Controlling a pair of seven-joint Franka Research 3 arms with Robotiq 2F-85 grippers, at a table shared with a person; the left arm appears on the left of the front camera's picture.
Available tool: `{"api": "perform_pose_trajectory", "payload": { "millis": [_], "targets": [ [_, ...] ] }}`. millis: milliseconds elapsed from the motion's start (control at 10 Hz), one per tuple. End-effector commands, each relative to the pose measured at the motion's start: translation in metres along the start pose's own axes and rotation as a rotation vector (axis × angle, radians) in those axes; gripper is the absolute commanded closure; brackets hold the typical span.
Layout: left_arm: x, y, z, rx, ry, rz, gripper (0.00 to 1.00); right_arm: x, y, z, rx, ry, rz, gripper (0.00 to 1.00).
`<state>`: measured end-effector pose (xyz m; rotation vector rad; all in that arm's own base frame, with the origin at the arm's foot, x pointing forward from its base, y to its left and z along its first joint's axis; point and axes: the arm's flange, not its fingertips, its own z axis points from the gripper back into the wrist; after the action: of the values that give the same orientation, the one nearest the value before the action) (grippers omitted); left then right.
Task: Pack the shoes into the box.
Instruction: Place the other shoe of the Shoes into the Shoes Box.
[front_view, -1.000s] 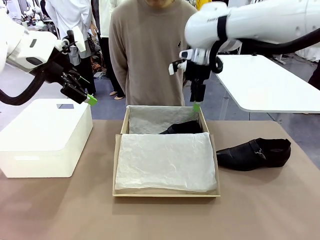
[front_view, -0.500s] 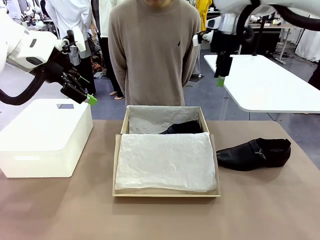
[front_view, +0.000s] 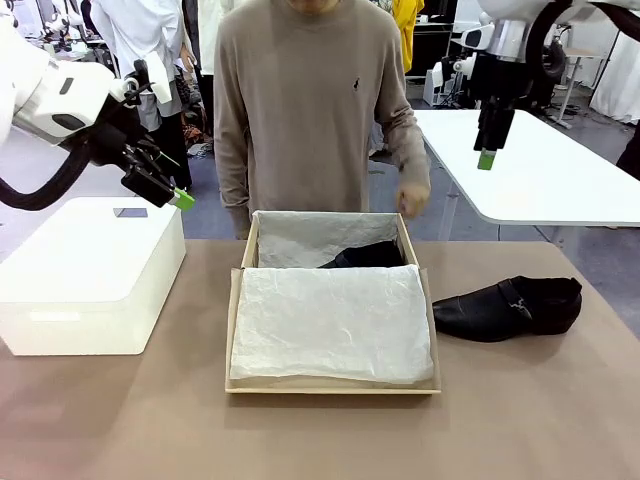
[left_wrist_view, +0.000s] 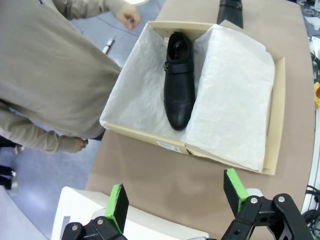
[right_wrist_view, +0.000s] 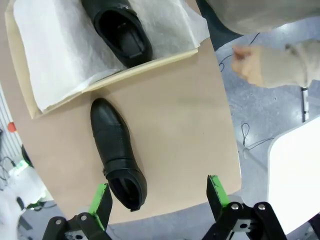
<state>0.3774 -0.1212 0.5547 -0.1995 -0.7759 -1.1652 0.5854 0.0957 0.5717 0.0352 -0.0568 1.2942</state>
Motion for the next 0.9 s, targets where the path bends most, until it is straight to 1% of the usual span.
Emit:
{"api": "perform_pose_trajectory", "payload": {
  "millis": [0, 300, 400, 600, 700, 800],
  "targets": [
    [-0.001, 0.0, -0.001, -0.009, -0.009, 0.008, 0.0, -0.028, 0.015, -0.014, -0.02, -0.021, 0.075, 0.0],
    [-0.001, 0.0, -0.001, -0.009, -0.009, 0.008, 0.0, -0.056, 0.023, -0.028, -0.017, -0.035, 0.131, 0.0],
    [-0.001, 0.0, -0.001, -0.009, -0.009, 0.008, 0.0, -0.059, 0.025, -0.033, -0.017, -0.049, 0.134, 0.0],
    [-0.001, 0.0, -0.001, -0.009, -0.009, 0.008, 0.0, -0.054, 0.026, -0.05, -0.013, -0.056, 0.136, 0.0],
    [-0.001, 0.0, -0.001, -0.009, -0.009, 0.008, 0.0, -0.056, 0.017, -0.033, -0.006, -0.005, 0.109, 0.0],
    [-0.001, 0.0, -0.001, -0.009, -0.009, 0.008, 0.0, -0.056, 0.017, -0.033, -0.006, -0.005, 0.109, 0.0]
  ]
}}
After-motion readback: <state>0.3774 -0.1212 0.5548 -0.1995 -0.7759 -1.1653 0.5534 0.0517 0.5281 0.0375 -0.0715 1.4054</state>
